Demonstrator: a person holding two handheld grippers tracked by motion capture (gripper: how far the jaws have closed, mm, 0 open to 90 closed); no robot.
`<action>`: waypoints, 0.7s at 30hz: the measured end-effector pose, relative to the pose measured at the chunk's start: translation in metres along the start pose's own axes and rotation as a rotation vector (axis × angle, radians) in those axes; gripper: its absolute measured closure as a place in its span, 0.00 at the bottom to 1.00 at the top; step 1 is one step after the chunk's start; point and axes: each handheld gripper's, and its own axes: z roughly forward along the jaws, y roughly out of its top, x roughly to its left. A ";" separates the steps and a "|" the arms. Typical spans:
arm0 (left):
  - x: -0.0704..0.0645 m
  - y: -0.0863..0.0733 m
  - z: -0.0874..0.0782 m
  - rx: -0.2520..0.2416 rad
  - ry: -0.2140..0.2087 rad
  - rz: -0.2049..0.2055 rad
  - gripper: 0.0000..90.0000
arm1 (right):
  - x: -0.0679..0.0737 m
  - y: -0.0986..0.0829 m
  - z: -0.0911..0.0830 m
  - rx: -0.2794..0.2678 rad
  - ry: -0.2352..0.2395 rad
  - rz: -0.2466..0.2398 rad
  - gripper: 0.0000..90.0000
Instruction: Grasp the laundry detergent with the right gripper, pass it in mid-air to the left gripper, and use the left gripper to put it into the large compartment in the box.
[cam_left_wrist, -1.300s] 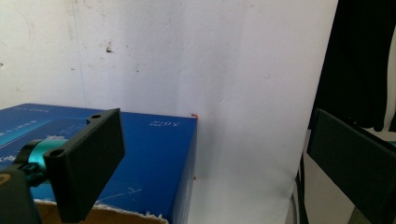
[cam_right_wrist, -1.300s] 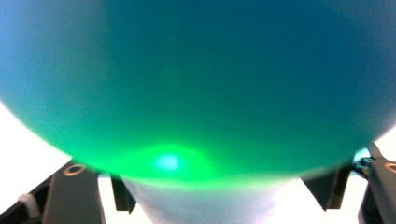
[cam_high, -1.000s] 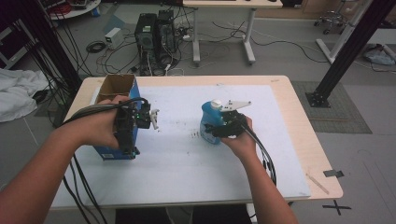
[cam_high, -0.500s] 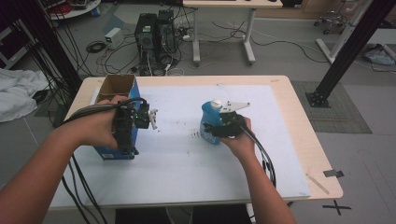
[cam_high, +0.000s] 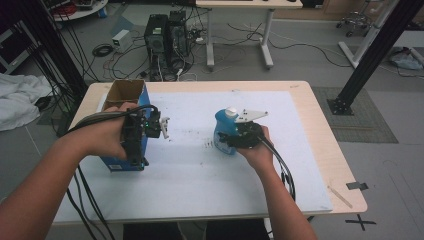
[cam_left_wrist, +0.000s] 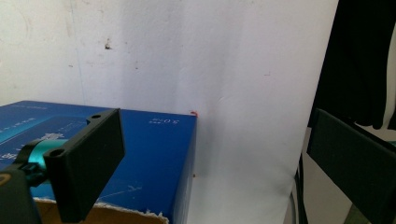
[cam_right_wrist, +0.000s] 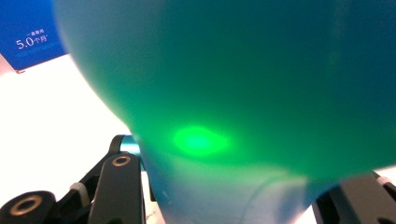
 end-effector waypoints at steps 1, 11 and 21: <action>0.000 0.000 0.000 -0.002 -0.001 -0.002 0.05 | 0.000 0.000 -0.001 -0.006 0.007 0.007 0.53; 0.003 0.006 -0.010 -0.020 0.024 0.001 0.05 | 0.009 0.015 -0.025 -0.033 0.064 -0.031 0.53; 0.001 0.018 -0.017 -0.027 0.031 0.025 0.05 | 0.028 0.030 -0.044 -0.023 0.141 -0.100 0.53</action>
